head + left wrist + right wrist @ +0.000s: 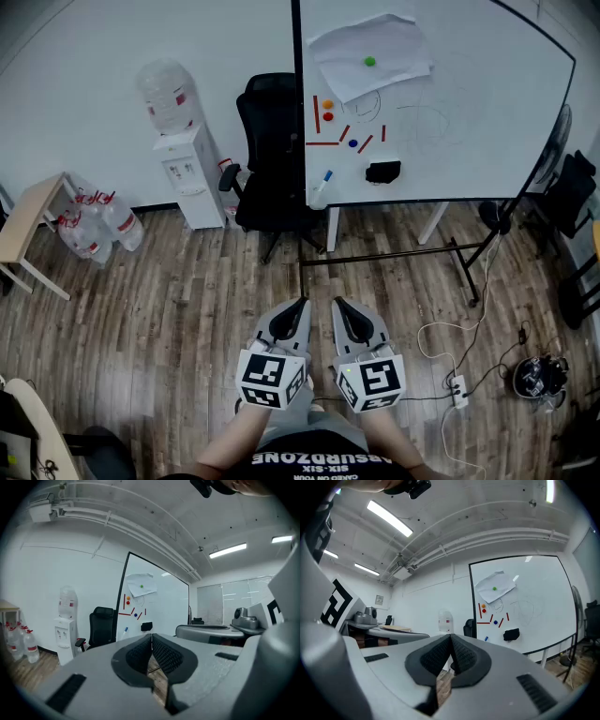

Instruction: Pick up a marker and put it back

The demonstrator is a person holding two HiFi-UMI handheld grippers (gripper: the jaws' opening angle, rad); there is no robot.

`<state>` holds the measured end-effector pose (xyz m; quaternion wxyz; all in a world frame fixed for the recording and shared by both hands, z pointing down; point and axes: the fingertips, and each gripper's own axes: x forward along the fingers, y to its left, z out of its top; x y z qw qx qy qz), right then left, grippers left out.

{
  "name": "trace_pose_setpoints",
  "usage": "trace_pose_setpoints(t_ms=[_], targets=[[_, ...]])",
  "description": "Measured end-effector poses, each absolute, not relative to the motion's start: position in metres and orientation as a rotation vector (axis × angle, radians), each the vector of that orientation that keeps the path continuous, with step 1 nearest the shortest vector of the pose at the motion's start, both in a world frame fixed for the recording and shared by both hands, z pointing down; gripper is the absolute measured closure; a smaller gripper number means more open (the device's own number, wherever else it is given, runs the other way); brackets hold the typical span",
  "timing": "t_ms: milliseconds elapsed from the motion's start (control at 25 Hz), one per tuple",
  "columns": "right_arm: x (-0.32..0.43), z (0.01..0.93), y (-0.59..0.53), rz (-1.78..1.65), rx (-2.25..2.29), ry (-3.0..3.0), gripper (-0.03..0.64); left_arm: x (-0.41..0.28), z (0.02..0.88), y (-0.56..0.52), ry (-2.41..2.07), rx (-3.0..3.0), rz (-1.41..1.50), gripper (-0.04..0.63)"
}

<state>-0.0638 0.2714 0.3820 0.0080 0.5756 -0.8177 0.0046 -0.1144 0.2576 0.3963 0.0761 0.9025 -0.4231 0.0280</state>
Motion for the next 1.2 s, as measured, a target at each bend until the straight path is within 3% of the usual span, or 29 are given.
trace_pose_setpoints(t_ms=[960, 1200], targets=[[-0.047, 0.402, 0.134, 0.039, 1.757, -2.540, 0.618, -0.094, 0.405, 0.114, -1.261, 2.694, 0.079, 0.587], [-0.036, 0.402, 0.100, 0.056, 1.756, -2.521, 0.618, -0.085, 0.396, 0.076, -1.266, 2.718, 0.061, 0.545]])
